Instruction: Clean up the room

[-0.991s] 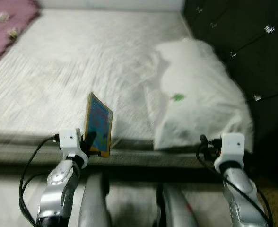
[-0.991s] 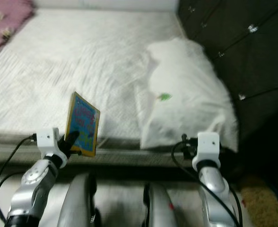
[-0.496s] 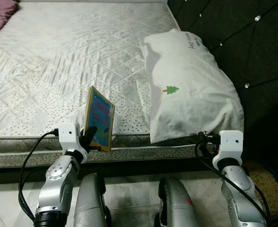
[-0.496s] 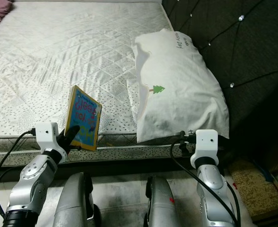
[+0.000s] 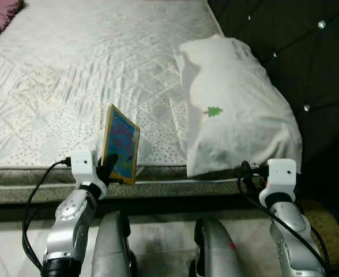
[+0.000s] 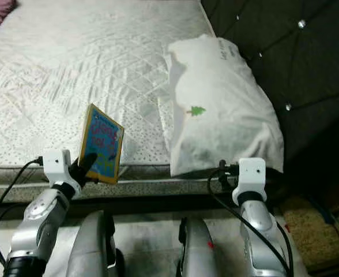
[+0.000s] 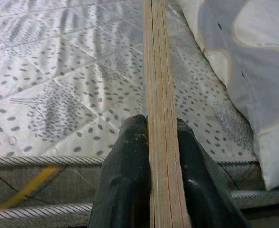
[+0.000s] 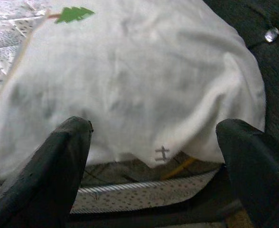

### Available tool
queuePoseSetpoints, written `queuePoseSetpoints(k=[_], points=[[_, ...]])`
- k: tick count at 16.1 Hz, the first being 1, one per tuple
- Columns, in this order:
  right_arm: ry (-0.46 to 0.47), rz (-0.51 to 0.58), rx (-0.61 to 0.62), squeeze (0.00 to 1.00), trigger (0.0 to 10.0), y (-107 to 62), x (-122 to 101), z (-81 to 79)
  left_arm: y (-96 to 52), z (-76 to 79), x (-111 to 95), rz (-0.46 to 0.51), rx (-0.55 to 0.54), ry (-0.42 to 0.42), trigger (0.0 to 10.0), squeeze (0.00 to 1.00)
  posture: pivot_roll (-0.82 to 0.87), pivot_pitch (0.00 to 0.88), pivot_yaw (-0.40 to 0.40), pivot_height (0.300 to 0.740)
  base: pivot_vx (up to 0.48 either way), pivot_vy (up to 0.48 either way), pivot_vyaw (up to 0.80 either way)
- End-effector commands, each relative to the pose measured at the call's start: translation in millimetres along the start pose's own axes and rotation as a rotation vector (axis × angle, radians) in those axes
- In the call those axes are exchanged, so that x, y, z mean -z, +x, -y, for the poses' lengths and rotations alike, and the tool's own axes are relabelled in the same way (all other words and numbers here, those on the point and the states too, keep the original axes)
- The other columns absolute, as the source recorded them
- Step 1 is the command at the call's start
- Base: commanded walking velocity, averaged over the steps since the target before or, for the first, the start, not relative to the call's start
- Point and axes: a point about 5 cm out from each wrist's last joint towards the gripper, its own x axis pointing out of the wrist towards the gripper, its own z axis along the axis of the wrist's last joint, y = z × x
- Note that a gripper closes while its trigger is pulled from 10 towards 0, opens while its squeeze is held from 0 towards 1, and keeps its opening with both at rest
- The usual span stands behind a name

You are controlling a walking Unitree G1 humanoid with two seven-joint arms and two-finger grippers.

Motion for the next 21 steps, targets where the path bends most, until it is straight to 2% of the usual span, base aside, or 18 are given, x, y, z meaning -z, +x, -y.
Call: queuePoseSetpoints(k=[1,8,13,15,16,18,19,21], points=[[-0.001,-0.013,0.005,0.0,10.0,0.2,1.8,2.6,1.1,2.9,-11.4,0.057,0.025,0.008,10.0,0.0,-0.12,0.104,-0.03,0.597,0.307,0.0,0.0],[-0.001,-0.016,0.004,0.0,10.0,0.1,2.1,2.6,2.0,2.8,-9.8,0.047,0.016,0.005,10.0,0.0,-0.13,0.105,-0.03,0.597,0.328,0.0,0.0],[-0.002,-0.016,0.006,0.0,10.0,-0.2,1.8,3.8,8.8,2.9,-3.0,-0.033,0.025,-0.023,10.0,0.0,-0.13,0.109,-0.04,0.597,0.0,0.0,0.0],[-0.022,0.009,0.017,0.0,10.0,-1.5,-3.3,7.0,22.7,2.6,-3.1,-0.065,0.044,-0.088,10.0,0.0,-0.14,0.12,-0.054,0.597,0.0,0.0,0.0],[-0.029,0.013,0.016,0.0,10.0,-2.0,-4.3,7.5,25.0,2.5,-3.0,-0.069,0.04,-0.104,10.0,0.0,-0.14,0.12,-0.054,0.597,0.0,0.0,0.0],[-0.048,0.027,0.02,0.0,10.0,-9.3,-8.1,13.9,34.1,4.7,-1.3,-0.091,0.028,-0.2,10.0,0.0,-0.18,0.142,-0.072,0.597,0.0,0.0,0.0],[-0.053,0.026,0.019,0.0,10.0,-18.5,-9.4,20.1,41.2,5.9,-2.2,-0.084,0.014,-0.273,10.0,0.0,-0.2,0.155,-0.087,0.597,0.0,0.0,0.0],[-0.028,-0.001,-0.055,0.0,10.0,-37.4,-10.2,25.7,53.0,10.7,-5.0,-0.08,0.018,-0.359,10.0,0.0,-0.22,0.166,-0.105,0.597,0.0,0.0,0.0]])
